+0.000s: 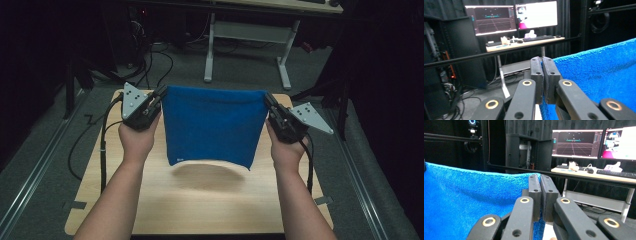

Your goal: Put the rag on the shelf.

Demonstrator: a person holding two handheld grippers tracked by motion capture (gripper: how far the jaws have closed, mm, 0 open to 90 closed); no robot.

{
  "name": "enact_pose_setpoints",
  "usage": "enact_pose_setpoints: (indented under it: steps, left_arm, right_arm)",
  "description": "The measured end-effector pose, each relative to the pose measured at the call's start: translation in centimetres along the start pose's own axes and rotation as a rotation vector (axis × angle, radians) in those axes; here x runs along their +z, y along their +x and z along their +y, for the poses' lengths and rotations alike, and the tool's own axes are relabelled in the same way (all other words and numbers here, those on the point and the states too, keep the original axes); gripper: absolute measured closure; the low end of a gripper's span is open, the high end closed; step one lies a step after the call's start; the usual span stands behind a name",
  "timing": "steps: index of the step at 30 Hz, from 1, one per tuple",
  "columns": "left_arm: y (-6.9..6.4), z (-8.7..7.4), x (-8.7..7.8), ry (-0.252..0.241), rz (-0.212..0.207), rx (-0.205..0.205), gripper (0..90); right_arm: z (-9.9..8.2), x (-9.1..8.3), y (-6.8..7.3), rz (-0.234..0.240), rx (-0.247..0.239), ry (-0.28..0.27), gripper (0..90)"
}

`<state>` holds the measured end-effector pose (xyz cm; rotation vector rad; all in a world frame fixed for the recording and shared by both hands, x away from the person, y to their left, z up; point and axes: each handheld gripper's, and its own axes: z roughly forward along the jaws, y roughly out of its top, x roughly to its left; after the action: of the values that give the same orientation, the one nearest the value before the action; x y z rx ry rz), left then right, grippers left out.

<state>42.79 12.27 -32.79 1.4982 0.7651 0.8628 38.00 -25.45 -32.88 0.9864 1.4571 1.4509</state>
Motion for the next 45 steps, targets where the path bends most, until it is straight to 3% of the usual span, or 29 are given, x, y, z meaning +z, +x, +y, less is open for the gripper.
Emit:
enact_pose_setpoints:
  steps: [2,8,14,19,23,31,36,40,42,45]
  left_arm:
    - [0.3,-0.1,0.6,0.007,0.005,-0.01,88.1]
    - [1.0,0.3,2.7,0.029,0.027,0.009,88.1]
    - [1.6,1.4,4.3,0.037,0.055,0.052,88.1]
    - [2.4,1.4,6.1,0.074,0.07,0.118,88.1]
    - [3.2,0.8,7.5,0.106,0.064,0.113,88.0]
    - [4.5,-2.0,10.0,0.215,0.064,0.074,87.9]
    - [4.7,-5.3,10.7,0.296,0.005,0.038,87.9]
    - [4.6,-7.5,10.8,0.341,-0.024,0.032,87.8]
    - [4.5,-8.3,10.8,0.34,-0.031,0.036,87.9]
    - [4.5,-9.3,10.7,0.36,-0.044,0.009,87.9]
  right_arm:
    - [0.2,0.7,-0.2,0.002,0.005,0.011,88.4]
    - [1.1,2.8,-0.7,-0.021,-0.011,0.021,88.4]
    - [1.9,5.0,-1.3,-0.047,-0.04,0.041,88.4]
    - [1.8,6.8,-1.9,-0.05,-0.064,0.059,88.4]
    - [1.7,8.5,-2.6,-0.054,-0.076,0.085,88.4]
    - [-0.3,11.5,-2.7,-0.067,-0.134,0.176,88.3]
    - [-3.0,12.3,-3.2,-0.062,-0.116,0.258,88.4]
    - [-5.2,12.5,-3.3,-0.055,-0.116,0.309,88.4]
    - [-5.9,12.5,-3.3,-0.052,-0.116,0.325,88.3]
    - [-6.7,12.5,-3.3,-0.044,-0.111,0.348,88.4]
